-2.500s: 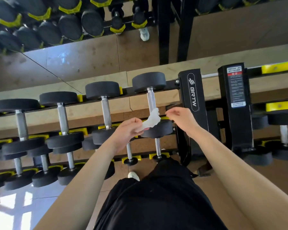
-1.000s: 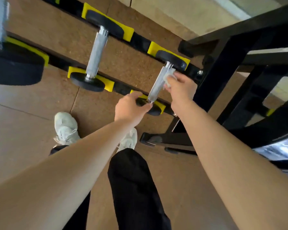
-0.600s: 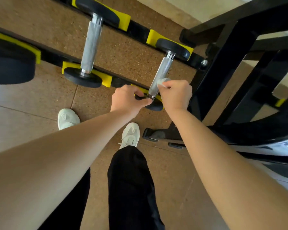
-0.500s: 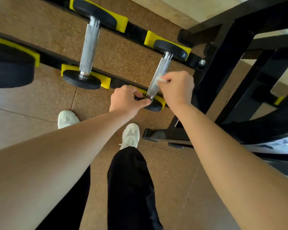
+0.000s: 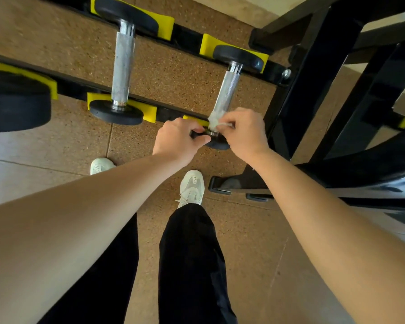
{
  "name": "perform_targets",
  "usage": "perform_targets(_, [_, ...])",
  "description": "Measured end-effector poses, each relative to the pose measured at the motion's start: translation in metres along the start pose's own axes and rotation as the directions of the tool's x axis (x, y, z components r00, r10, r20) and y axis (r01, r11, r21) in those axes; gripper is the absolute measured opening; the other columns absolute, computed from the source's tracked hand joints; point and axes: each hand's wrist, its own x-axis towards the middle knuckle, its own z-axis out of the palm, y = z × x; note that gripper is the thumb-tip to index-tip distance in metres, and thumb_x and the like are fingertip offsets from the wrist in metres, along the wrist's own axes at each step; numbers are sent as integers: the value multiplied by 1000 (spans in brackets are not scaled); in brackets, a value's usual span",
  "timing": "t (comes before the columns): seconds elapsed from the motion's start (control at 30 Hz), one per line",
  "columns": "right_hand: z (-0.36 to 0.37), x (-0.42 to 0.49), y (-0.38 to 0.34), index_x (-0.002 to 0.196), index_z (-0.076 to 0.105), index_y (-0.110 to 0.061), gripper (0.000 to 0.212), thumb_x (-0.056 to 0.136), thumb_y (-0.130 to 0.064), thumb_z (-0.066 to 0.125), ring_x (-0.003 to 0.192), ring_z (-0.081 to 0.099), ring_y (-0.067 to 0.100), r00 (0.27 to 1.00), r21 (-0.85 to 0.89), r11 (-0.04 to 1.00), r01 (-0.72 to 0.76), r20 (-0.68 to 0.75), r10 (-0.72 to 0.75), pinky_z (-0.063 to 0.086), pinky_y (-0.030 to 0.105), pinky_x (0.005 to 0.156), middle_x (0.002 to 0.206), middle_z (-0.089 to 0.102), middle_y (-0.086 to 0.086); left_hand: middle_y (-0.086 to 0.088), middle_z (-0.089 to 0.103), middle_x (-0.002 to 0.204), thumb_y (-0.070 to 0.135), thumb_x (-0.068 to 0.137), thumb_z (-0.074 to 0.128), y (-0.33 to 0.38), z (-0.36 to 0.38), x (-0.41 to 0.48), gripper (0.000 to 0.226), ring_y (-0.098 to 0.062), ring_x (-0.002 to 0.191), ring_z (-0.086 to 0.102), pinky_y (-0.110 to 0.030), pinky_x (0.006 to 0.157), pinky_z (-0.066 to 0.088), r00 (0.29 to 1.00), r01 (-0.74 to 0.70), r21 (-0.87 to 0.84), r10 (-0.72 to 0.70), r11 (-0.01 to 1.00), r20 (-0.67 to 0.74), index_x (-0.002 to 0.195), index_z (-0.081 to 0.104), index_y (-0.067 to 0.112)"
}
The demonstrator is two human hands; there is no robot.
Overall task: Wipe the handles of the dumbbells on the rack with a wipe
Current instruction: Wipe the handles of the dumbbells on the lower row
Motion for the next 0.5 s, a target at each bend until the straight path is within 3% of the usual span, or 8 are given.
perform_targets(0.07, [-12, 8, 4, 99, 77, -12, 12, 91, -17, 69, 84, 62, 9, 976, 43, 997, -72, -202, 79, 46, 17, 74, 95, 72, 2, 0, 74, 97, 46, 89, 71, 0, 0, 1, 28, -20, 90, 69, -38, 79, 58, 1000, 8, -3, -8, 1000, 1, 109, 76, 27])
perform_targets(0.13, [-20, 20, 5, 98, 76, -16, 12, 91, -16, 66, 84, 62, 5, 896, 142, 977, -156, -396, 201, 41, 7, 72, 93, 72, -4, 4, 73, 98, 47, 89, 70, 0, -1, 2, 28, -16, 89, 69, -35, 77, 58, 1000, 20, -10, -20, 1000, 10, 110, 75, 28])
perform_targets(0.2, [-18, 31, 2, 96, 75, -16, 12, 90, -15, 65, 83, 63, 6, 839, 228, 949, -218, -452, 302, 42, 8, 70, 90, 71, -6, 6, 72, 97, 46, 89, 69, 0, -2, 2, 28, -13, 89, 68, -32, 75, 57, 1000, 24, -8, -24, 1000, 20, 112, 74, 29])
perform_targets(0.3, [2, 32, -6, 94, 73, -13, 9, 90, -9, 66, 81, 63, 8, 855, 274, 911, -307, -342, 391, 51, 19, 70, 87, 67, -6, 7, 72, 89, 42, 90, 68, 0, -3, 4, 27, -9, 80, 68, -25, 66, 54, 998, 33, -13, -32, 999, 46, 113, 73, 29])
perform_targets(0.37, [13, 21, -7, 89, 73, -11, 6, 88, -6, 69, 78, 61, 8, 874, 285, 900, -329, -270, 404, 50, 16, 66, 84, 67, -3, 7, 72, 90, 38, 91, 66, 0, -5, 6, 24, -9, 76, 67, -25, 64, 53, 997, 52, -42, -49, 998, 58, 112, 73, 30])
perform_targets(0.5, [5, -1, 0, 102, 77, -10, 15, 87, -8, 73, 77, 62, 3, 920, 314, 876, -365, -24, 392, 45, 8, 65, 89, 69, -5, 13, 67, 108, 20, 92, 65, 1, -10, 10, 25, -8, 96, 64, -30, 83, 55, 999, -2, -154, 7, 988, 33, 116, 65, 27])
